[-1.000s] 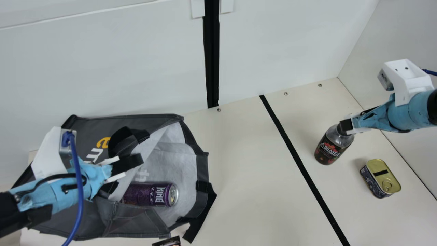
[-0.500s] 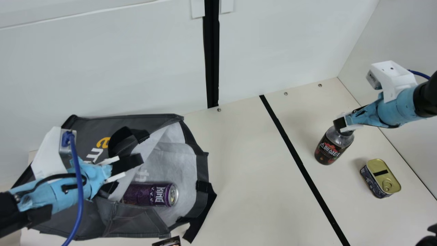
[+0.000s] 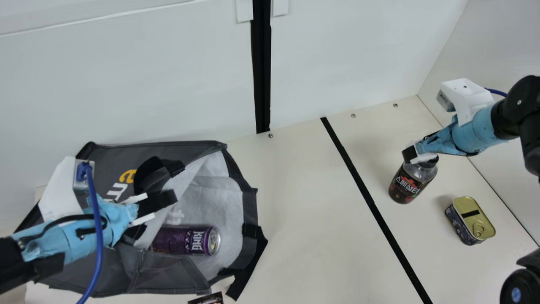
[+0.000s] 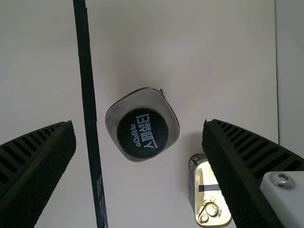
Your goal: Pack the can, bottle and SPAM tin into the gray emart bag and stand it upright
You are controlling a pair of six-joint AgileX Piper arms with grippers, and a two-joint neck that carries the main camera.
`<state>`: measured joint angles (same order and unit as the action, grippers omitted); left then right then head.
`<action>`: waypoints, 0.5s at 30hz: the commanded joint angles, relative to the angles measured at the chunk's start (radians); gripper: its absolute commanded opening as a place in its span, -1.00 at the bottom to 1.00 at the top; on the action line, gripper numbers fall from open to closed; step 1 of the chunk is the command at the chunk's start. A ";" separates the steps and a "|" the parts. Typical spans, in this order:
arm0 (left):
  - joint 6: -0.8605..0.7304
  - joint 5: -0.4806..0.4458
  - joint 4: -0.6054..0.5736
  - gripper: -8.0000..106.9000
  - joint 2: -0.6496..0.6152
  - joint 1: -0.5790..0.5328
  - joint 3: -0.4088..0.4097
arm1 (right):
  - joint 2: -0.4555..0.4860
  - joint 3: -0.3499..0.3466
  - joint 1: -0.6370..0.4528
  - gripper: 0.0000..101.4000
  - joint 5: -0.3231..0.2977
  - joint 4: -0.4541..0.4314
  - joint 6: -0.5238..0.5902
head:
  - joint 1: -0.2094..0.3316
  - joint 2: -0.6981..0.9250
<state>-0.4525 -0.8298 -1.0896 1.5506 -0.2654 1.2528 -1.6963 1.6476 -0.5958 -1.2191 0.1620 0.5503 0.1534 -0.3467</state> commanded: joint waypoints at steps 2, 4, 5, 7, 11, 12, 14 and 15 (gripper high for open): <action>0.000 0.000 0.000 -1.00 0.000 0.000 0.000 | -0.009 0.002 0.006 0.87 -0.001 -0.009 -0.005 | 0.021 -0.002; 0.000 0.000 0.000 -1.00 0.000 0.000 0.000 | -0.016 0.003 0.010 0.87 -0.001 -0.013 -0.006 | 0.021 -0.002; 0.000 0.000 0.000 -1.00 0.000 0.000 0.000 | -0.019 0.002 0.012 0.87 -0.001 -0.015 -0.007 | 0.021 -0.002; 0.000 0.000 0.000 -1.00 0.000 0.000 0.000 | -0.025 0.002 0.016 0.87 -0.001 -0.019 -0.008 | 0.021 -0.002; 0.000 0.000 0.000 -1.00 0.000 0.000 0.000 | -0.034 0.000 0.024 0.87 -0.001 -0.026 -0.010 | 0.021 -0.002; 0.000 0.000 0.000 -1.00 0.000 0.000 0.000 | -0.036 -0.001 0.025 0.87 -0.001 -0.028 -0.010 | 0.021 -0.002; 0.000 0.000 0.000 -1.00 0.000 0.000 0.000 | -0.039 -0.003 0.028 0.87 -0.001 -0.032 -0.012 | 0.021 -0.002; 0.000 0.000 0.000 -1.00 0.000 0.000 0.000 | -0.041 -0.004 0.030 0.87 -0.001 -0.034 -0.012 | 0.021 -0.002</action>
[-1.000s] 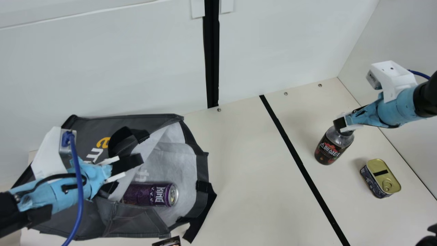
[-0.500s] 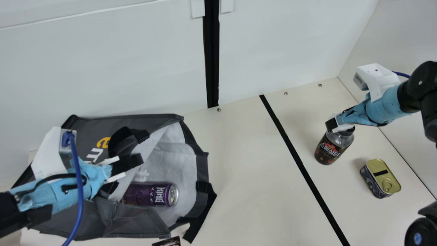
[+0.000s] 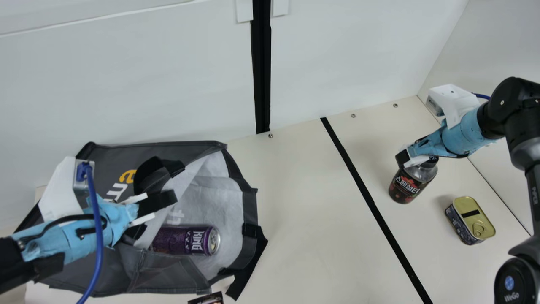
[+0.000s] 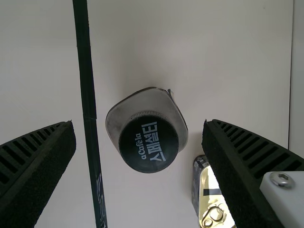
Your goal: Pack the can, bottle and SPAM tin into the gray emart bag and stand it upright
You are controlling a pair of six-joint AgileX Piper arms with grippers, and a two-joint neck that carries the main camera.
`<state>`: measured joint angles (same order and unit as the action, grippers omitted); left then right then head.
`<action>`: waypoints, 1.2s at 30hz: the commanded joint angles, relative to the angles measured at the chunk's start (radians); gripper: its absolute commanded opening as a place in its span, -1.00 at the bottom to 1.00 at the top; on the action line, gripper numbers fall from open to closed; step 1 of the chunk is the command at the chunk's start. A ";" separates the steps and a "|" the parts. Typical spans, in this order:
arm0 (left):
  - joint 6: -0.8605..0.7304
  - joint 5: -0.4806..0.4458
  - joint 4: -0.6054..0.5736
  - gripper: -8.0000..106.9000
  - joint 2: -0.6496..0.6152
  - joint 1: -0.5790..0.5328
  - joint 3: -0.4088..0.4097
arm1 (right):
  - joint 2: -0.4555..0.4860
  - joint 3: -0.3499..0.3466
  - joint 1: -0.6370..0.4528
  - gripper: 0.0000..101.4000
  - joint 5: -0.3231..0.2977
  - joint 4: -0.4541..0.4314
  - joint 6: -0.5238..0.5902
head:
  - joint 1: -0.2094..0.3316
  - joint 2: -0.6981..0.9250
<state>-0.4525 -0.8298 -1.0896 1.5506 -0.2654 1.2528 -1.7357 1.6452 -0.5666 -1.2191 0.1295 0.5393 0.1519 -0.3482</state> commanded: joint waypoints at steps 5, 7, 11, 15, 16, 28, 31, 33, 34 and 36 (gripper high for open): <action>0.000 0.000 0.000 -1.00 0.000 0.000 0.000 | -0.009 -0.009 0.004 0.87 -0.001 -0.012 -0.003 | 0.023 -0.001; 0.000 0.000 0.000 -1.00 0.000 0.000 0.000 | -0.011 -0.012 0.005 0.87 -0.001 -0.015 -0.005 | 0.023 -0.001; 0.000 0.000 0.000 -1.00 0.000 0.000 0.000 | -0.014 -0.017 0.006 0.87 -0.001 -0.020 -0.007 | 0.023 -0.001; 0.000 0.000 0.000 -1.00 0.000 0.000 0.000 | -0.017 -0.021 0.007 0.35 -0.001 -0.021 -0.009 | 0.023 -0.001; 0.000 0.000 0.000 -1.00 0.000 0.000 0.000 | -0.017 -0.021 0.007 0.21 -0.001 -0.021 -0.009 | 0.023 -0.001; 0.000 0.000 0.000 -1.00 0.000 0.000 0.000 | -0.019 -0.014 0.006 -1.00 -0.001 -0.012 -0.003 | 0.023 -0.001; 0.000 0.000 0.000 -1.00 0.000 0.000 0.000 | -0.013 -0.010 0.005 -1.00 -0.001 -0.003 0.006 | 0.023 -0.001; 0.000 0.000 0.000 -1.00 0.000 0.000 0.000 | -0.008 -0.007 0.006 -1.00 -0.001 0.005 0.014 | 0.023 -0.001; 0.000 0.000 0.000 -1.00 0.000 0.000 0.000 | -0.005 -0.005 0.007 -1.00 -0.001 0.008 0.018 | 0.023 -0.001; 0.000 0.000 0.000 -1.00 0.000 0.000 0.000 | 0.002 -0.001 0.009 -1.00 -0.001 0.015 0.027 | 0.023 -0.001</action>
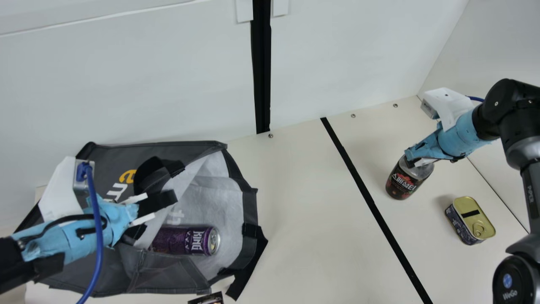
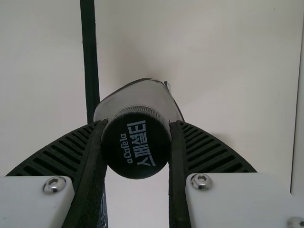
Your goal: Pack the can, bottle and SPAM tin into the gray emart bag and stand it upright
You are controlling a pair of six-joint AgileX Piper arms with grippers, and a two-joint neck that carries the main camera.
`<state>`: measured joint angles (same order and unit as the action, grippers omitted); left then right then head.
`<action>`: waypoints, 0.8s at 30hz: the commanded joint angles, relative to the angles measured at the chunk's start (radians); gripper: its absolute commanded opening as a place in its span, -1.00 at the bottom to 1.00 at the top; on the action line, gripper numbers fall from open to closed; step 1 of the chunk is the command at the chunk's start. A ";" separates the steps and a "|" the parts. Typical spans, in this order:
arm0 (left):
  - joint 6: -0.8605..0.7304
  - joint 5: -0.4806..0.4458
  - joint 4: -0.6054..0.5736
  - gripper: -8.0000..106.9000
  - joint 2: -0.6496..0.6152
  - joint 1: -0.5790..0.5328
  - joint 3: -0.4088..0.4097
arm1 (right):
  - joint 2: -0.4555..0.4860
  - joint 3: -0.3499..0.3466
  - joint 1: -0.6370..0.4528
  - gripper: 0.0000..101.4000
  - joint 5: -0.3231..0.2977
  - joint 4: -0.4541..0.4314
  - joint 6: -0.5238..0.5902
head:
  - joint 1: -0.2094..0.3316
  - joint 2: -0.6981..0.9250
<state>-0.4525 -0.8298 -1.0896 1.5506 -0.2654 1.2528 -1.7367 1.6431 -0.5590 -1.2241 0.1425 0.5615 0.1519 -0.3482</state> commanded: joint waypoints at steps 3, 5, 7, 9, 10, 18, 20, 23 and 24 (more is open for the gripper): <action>0.000 0.000 0.000 -1.00 0.000 0.000 0.000 | 0.016 0.005 0.006 -1.00 0.004 0.012 0.019 | 0.023 -0.001; 0.000 0.000 0.000 -1.00 0.000 0.000 0.000 | 0.026 0.004 0.009 -1.00 0.004 0.016 0.031 | 0.023 -0.001; 0.000 0.000 0.000 -1.00 0.000 0.000 0.000 | 0.037 0.002 0.013 -1.00 0.004 0.019 0.042 | 0.023 -0.001; 0.000 0.000 0.000 -1.00 0.000 0.000 0.000 | 0.048 -0.001 0.017 -1.00 0.004 0.022 0.055 | 0.023 -0.001; 0.000 0.000 0.000 -1.00 0.000 0.000 0.000 | 0.054 -0.004 0.019 -1.00 0.004 0.023 0.062 | 0.023 -0.001; 0.000 0.000 0.000 -1.00 0.000 0.000 0.000 | 0.100 -0.034 0.034 -1.00 0.004 0.041 0.143 | 0.023 -0.001; 0.000 0.000 0.000 -1.00 0.000 0.000 0.000 | 0.110 -0.041 0.037 -1.00 0.004 0.049 0.171 | 0.023 -0.001; 0.000 0.000 0.000 -1.00 0.000 0.000 0.000 | 0.124 -0.050 0.043 -1.00 0.004 0.067 0.219 | 0.023 -0.001; 0.000 0.000 0.000 -1.00 0.000 0.000 0.000 | 0.129 -0.054 0.044 -1.00 0.004 0.076 0.236 | 0.023 -0.001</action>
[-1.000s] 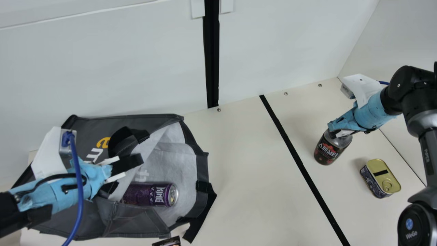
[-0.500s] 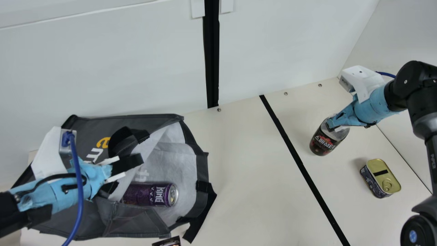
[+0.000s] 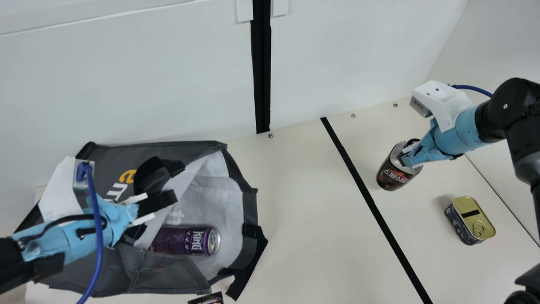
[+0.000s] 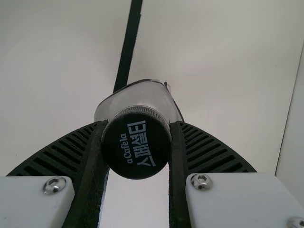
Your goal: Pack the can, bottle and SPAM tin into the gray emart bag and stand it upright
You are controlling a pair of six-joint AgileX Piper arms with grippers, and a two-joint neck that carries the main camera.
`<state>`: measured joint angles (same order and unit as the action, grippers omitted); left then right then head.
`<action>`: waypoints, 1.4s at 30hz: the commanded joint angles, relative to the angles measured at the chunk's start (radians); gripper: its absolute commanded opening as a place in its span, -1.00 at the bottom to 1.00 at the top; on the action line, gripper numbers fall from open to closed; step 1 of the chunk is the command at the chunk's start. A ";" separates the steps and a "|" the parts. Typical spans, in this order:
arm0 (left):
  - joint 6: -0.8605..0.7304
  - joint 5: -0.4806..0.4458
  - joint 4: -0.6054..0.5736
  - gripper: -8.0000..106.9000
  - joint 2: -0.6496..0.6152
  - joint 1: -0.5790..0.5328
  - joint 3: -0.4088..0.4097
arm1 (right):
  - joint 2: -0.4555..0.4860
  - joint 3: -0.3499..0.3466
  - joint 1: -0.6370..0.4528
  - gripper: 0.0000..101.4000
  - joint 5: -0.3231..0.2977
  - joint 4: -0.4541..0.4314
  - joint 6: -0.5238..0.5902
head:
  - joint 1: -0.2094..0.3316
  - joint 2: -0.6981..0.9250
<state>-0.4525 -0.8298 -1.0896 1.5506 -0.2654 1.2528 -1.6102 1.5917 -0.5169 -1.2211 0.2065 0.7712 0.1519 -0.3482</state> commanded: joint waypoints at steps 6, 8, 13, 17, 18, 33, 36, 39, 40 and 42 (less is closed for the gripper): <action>0.000 0.000 0.000 -1.00 0.000 0.000 0.000 | 0.034 -0.038 0.011 -1.00 0.001 0.082 0.136 | 0.023 -0.001; 0.000 0.000 0.000 -1.00 0.000 0.000 0.000 | 0.044 -0.053 0.016 -1.00 0.001 0.105 0.174 | 0.023 -0.001; 0.000 0.000 0.000 -1.00 0.000 0.000 0.000 | 0.069 -0.093 0.033 -1.00 0.001 0.152 0.257 | 0.023 -0.001; 0.000 0.000 0.000 -1.00 0.000 0.000 0.000 | 0.091 -0.126 0.053 -1.00 0.001 0.178 0.311 | 0.023 -0.001; 0.000 0.000 0.000 -1.00 0.000 0.000 0.000 | 0.097 -0.133 0.058 -1.00 0.001 0.184 0.324 | 0.023 -0.001; 0.000 0.000 0.000 -1.00 0.000 0.000 0.000 | 0.180 -0.217 0.160 -1.00 0.001 0.253 0.424 | 0.023 -0.001; 0.000 0.000 0.000 -1.00 0.000 0.000 0.000 | 0.196 -0.234 0.182 -1.00 0.001 0.266 0.431 | 0.023 -0.001; 0.000 0.000 0.000 -1.00 0.000 0.000 0.000 | 0.210 -0.251 0.206 -1.00 0.001 0.280 0.434 | 0.023 -0.001; 0.000 0.000 0.000 -1.00 0.000 0.000 0.000 | 0.215 -0.255 0.215 -1.00 0.001 0.284 0.433 | 0.023 -0.001; 0.000 0.000 0.000 -1.00 0.000 0.000 0.000 | 0.225 -0.262 0.234 -1.00 0.001 0.292 0.429 | 0.023 -0.001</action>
<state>-0.4525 -0.8298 -1.0896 1.5506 -0.2654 1.2528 -1.3880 1.3318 -0.2909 -1.2193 0.4943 1.2046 0.1534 -0.3467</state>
